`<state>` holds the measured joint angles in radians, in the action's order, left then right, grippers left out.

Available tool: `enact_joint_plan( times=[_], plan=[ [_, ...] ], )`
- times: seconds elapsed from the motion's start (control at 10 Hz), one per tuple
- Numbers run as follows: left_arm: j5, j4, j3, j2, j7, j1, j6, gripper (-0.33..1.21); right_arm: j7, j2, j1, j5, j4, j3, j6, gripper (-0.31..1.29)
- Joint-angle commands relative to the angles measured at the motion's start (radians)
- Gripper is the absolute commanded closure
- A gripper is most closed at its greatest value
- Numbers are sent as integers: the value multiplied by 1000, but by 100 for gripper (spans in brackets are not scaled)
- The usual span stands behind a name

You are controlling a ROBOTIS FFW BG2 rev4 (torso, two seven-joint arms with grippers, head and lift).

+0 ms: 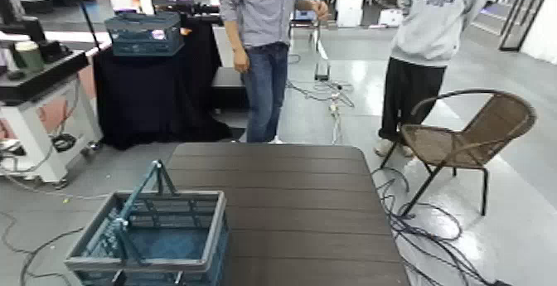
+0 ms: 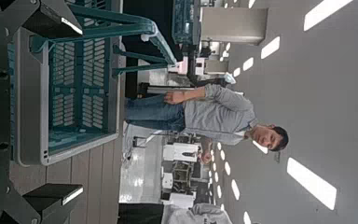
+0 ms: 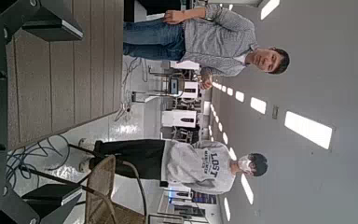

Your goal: Grasp the handle of the crate.

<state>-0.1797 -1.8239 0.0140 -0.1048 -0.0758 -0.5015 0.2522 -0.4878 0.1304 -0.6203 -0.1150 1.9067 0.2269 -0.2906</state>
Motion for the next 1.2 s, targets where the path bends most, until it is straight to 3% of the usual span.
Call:
enact_joint_plan(
  times=[0.1,0.4,0.7,1.0,1.2],
  plan=[
    [-21,3,1,-12,-6,8,-14,12,5,0,7,2,-6,0,1,15],
    [-35,12,-28,-12,-35,14,-5,12,8,0,16,6,-15,2,1,15],
    [-126,14,-114,-21,-137,20,-24,12,9,0,21,14,-24,5,5,15],
    [-193,0,-177,-69,-223,54,-117,12,11,0,25,18,-28,5,7,15],
    [-261,-6,-241,-121,-305,97,-225,12,11,2,28,23,-32,6,5,15]
  ],
)
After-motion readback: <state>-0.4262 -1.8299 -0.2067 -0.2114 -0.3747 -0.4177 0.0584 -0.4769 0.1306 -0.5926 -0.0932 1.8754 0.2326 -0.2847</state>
